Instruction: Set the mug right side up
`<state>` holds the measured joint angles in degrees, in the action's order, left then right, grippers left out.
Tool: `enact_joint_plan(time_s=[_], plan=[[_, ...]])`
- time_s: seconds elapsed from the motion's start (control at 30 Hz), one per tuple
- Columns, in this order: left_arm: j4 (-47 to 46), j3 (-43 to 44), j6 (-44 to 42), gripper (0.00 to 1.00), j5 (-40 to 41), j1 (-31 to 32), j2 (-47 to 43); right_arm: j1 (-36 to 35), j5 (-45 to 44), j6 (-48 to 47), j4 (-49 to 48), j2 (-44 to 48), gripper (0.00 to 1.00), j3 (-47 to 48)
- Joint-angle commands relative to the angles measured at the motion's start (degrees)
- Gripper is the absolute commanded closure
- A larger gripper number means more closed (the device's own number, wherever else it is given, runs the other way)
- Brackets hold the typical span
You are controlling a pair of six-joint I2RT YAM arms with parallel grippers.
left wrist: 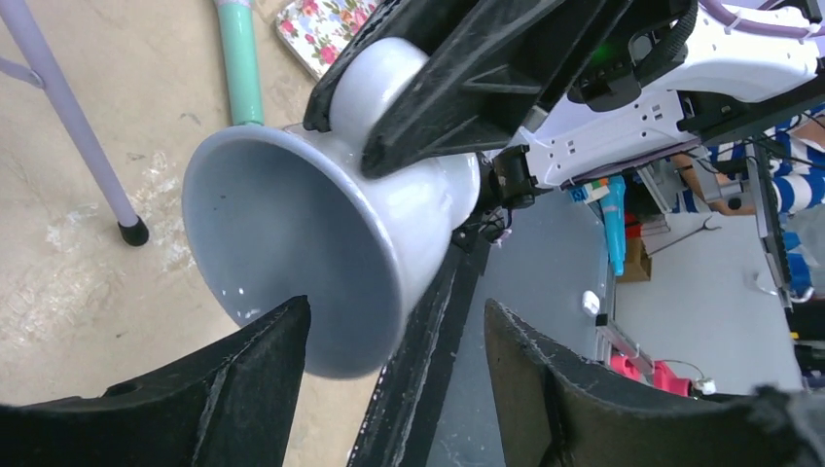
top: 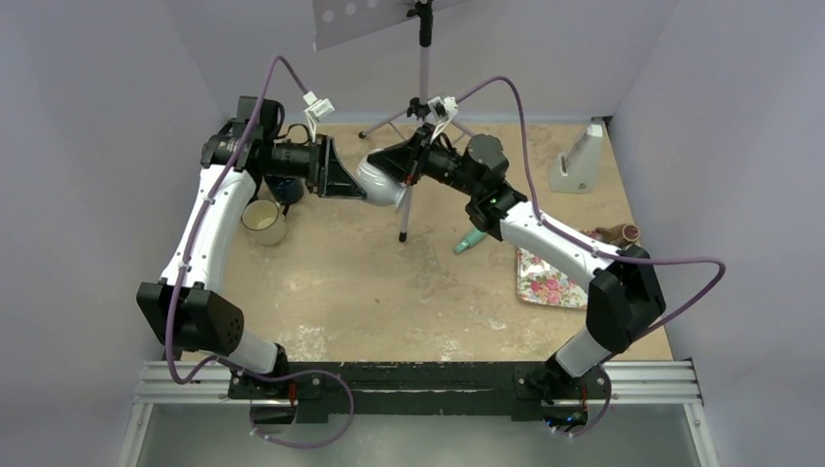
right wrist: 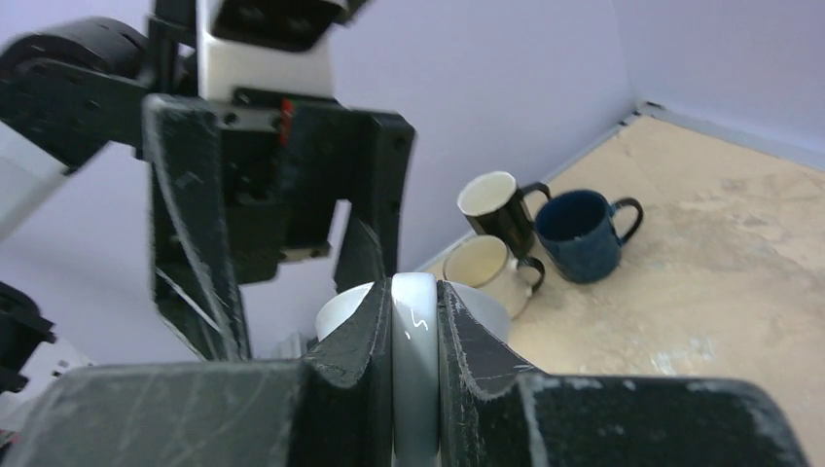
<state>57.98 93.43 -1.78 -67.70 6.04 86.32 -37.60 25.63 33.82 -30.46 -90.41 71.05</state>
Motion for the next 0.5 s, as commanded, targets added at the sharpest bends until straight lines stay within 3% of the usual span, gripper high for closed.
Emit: enact_joint_plan(time_s=[0.0, 0.07, 0.13, 0.17, 0.23, 0.27, 0.3, 0.37, 0.4, 0.43, 0.47], plan=[[-4.98, -1.07, 4.35, 0.33, -2.21, 2.05, 0.07, -1.13, 1.97, 5.67, -12.59, -0.53, 1.00, 5.09], [-5.83, -1.59, 5.11, 0.49, -3.28, 2.74, 0.08, -1.49, 2.37, 7.00, -14.14, -1.80, 1.00, 5.52], [-6.33, -1.73, 5.59, 0.88, -3.55, 2.92, -0.05, -1.64, 3.17, 7.43, -13.90, -2.89, 1.00, 6.38], [-5.19, -1.26, 4.60, 1.00, -2.33, 2.80, -0.14, -1.61, 3.35, 6.83, -12.86, -2.96, 1.00, 6.79], [1.02, 1.87, -2.26, 1.00, 4.67, 2.60, -0.04, -1.57, 2.20, 3.84, -7.70, -2.13, 1.00, 7.37], [4.02, 3.66, -5.49, 1.00, 9.43, 2.57, 0.06, -1.56, 0.71, 1.89, -3.77, -1.42, 0.92, 7.55], [6.01, 4.94, -7.93, 1.00, 16.12, 2.57, 0.20, -1.50, -1.82, -0.53, 0.82, -0.42, 0.68, 7.83], [7.81, 5.28, -12.65, 1.00, 29.08, 2.57, 0.23, -1.45, -8.46, -5.23, 9.46, 1.72, 0.39, 8.55], [7.82, 4.52, -14.72, 1.00, 35.90, 2.65, 0.48, -1.47, -11.48, -7.12, 13.32, 2.71, 0.17, 8.67], [7.66, 3.03, -16.57, 1.00, 41.39, 2.66, 0.85, -1.49, -14.19, -8.92, 16.34, 3.64, 0.05, 8.75], [7.23, 1.65, -18.45, 1.00, 46.56, 2.70, 1.51, -1.44, -16.98, -10.64, 19.12, 4.56, 0.02, 8.56]])
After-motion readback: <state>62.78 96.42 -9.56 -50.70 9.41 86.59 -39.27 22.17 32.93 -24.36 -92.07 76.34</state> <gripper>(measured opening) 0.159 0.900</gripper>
